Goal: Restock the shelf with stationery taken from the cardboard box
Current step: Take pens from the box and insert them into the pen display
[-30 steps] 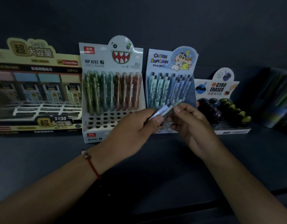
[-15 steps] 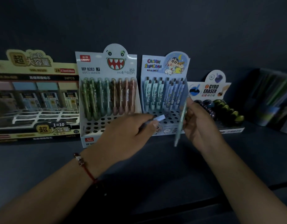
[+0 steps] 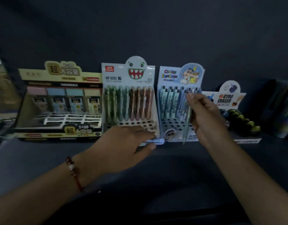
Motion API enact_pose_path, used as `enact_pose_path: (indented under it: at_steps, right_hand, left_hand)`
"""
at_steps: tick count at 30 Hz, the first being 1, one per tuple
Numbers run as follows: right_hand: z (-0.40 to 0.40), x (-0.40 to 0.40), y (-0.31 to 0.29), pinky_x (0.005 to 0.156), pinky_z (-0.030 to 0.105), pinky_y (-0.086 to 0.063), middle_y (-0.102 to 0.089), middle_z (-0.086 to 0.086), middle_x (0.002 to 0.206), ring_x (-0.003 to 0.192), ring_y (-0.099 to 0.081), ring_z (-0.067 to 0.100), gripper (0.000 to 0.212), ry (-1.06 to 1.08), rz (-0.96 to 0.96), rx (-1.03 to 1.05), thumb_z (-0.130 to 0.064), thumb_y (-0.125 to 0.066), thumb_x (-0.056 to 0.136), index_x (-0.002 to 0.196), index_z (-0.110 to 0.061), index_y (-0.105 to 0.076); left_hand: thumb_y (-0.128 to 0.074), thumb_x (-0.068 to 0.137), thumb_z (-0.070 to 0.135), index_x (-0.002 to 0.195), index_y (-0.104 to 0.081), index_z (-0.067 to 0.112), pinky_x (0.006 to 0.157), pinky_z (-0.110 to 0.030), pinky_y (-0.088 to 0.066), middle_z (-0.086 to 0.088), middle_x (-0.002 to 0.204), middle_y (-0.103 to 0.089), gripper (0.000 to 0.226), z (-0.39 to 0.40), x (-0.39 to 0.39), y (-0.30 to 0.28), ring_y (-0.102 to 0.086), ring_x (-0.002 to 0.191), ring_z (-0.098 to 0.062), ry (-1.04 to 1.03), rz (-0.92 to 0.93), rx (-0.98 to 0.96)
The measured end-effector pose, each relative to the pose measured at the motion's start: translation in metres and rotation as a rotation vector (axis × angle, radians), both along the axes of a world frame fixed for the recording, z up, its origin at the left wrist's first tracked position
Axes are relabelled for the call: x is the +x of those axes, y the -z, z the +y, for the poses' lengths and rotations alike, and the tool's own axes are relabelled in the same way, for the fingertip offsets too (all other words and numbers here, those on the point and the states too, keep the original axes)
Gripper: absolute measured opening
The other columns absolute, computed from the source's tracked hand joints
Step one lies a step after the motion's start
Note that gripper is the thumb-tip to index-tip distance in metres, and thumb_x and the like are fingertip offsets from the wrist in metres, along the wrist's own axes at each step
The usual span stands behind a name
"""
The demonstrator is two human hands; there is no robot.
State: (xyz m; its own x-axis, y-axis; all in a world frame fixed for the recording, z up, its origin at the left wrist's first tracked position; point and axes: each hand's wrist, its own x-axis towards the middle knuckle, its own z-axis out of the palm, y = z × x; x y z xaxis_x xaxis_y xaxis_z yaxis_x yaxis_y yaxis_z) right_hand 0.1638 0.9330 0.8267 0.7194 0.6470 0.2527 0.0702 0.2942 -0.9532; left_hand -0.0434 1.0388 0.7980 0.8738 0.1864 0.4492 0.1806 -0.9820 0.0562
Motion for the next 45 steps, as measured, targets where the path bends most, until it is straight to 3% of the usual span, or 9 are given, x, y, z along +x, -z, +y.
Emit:
enact_pose_path:
  at_steps: [6, 11, 14, 18, 20, 32, 36, 39, 45]
  right_hand:
    - [0.061, -0.049, -0.023, 0.076, 0.023, -0.051, -0.071, -0.005, 0.093, 0.086, -0.068, 0.004, 0.015, -0.087, -0.186, 0.048, -0.024, -0.075, 0.085, 0.097, -0.024, -0.066]
    - [0.095, -0.075, -0.014, 0.085, 0.034, -0.057, -0.072, 0.009, 0.094, 0.087, -0.070, 0.011, 0.025, -0.048, -0.297, 0.041, -0.024, -0.077, 0.083, 0.105, -0.017, -0.069]
    - [0.099, -0.081, -0.004, 0.081, 0.036, -0.059, -0.071, 0.006, 0.087, 0.081, -0.068, 0.011, 0.023, 0.010, -0.344, 0.026, -0.026, -0.076, 0.084, 0.104, -0.018, -0.068]
    - [0.103, -0.084, 0.004, 0.070, 0.018, -0.055, -0.065, -0.009, 0.079, 0.072, -0.064, 0.000, 0.018, 0.031, -0.415, 0.048, -0.022, -0.076, 0.084, 0.097, -0.027, -0.063]
    - [0.106, -0.085, 0.011, 0.066, 0.023, -0.054, -0.063, -0.011, 0.077, 0.067, -0.062, 0.004, 0.020, 0.017, -0.463, 0.006, -0.023, -0.076, 0.084, 0.098, -0.028, -0.062]
    - [0.119, -0.080, 0.031, 0.083, 0.040, -0.057, -0.067, -0.009, 0.089, 0.086, -0.068, 0.010, 0.027, 0.015, -0.576, -0.177, -0.037, -0.077, 0.082, 0.105, -0.029, -0.064]
    - [0.118, -0.081, 0.030, 0.087, 0.033, -0.056, -0.066, -0.011, 0.090, 0.090, -0.065, 0.005, 0.036, 0.036, -0.577, -0.188, -0.035, -0.078, 0.081, 0.112, -0.018, -0.068]
    - [0.115, -0.083, 0.030, 0.090, 0.032, -0.055, -0.066, -0.010, 0.092, 0.094, -0.065, 0.006, 0.039, 0.016, -0.561, -0.209, -0.032, -0.077, 0.083, 0.117, -0.015, -0.067]
    - [0.086, -0.084, 0.019, 0.090, 0.037, -0.056, -0.068, -0.015, 0.105, 0.097, -0.065, 0.001, 0.031, -0.046, -0.519, -0.257, -0.032, -0.067, 0.091, 0.121, -0.029, -0.065]
  left_hand:
    - [-0.037, 0.097, 0.052, 0.122, -0.065, 0.030, 0.057, -0.022, -0.051, 0.013, 0.100, -0.069, 0.044, 0.036, -0.064, 0.009, -0.065, 0.073, -0.006, -0.113, -0.077, -0.010]
    - [-0.042, 0.097, 0.049, 0.117, -0.068, 0.026, 0.055, -0.024, -0.051, 0.012, 0.093, -0.068, 0.040, 0.037, -0.070, 0.007, -0.062, 0.071, -0.005, -0.104, -0.149, -0.060]
    - [-0.044, 0.096, 0.050, 0.117, -0.068, 0.028, 0.056, -0.009, -0.039, 0.014, 0.095, -0.068, 0.039, 0.039, -0.070, 0.007, -0.061, 0.071, -0.001, -0.093, -0.115, -0.078]
    - [-0.043, 0.095, 0.052, 0.116, -0.068, 0.026, 0.060, -0.021, -0.050, 0.014, 0.099, -0.069, 0.041, 0.042, -0.069, 0.006, -0.064, 0.075, -0.004, -0.055, -0.137, -0.144]
    - [-0.044, 0.096, 0.051, 0.115, -0.068, 0.026, 0.063, -0.025, -0.054, 0.013, 0.101, -0.069, 0.040, 0.039, -0.067, 0.006, -0.064, 0.076, -0.004, -0.023, -0.125, -0.150]
    - [-0.042, 0.096, 0.053, 0.114, -0.067, 0.029, 0.062, -0.025, -0.052, 0.014, 0.097, -0.067, 0.039, 0.035, -0.070, 0.002, -0.060, 0.073, -0.003, -0.021, -0.137, -0.214]
    - [-0.043, 0.094, 0.054, 0.114, -0.066, 0.032, 0.060, -0.010, -0.041, 0.018, 0.096, -0.065, 0.038, 0.038, -0.071, 0.003, -0.058, 0.079, -0.003, -0.039, -0.157, -0.239]
    - [-0.046, 0.094, 0.053, 0.112, -0.064, 0.035, 0.059, -0.017, -0.045, 0.017, 0.090, -0.064, 0.032, 0.038, -0.072, 0.004, -0.058, 0.077, -0.004, -0.053, -0.171, -0.282]
    - [-0.040, 0.086, 0.065, 0.110, -0.053, 0.046, 0.056, -0.015, -0.043, 0.019, 0.085, -0.064, 0.033, 0.037, -0.073, 0.002, -0.059, 0.074, -0.002, -0.069, -0.183, -0.423]
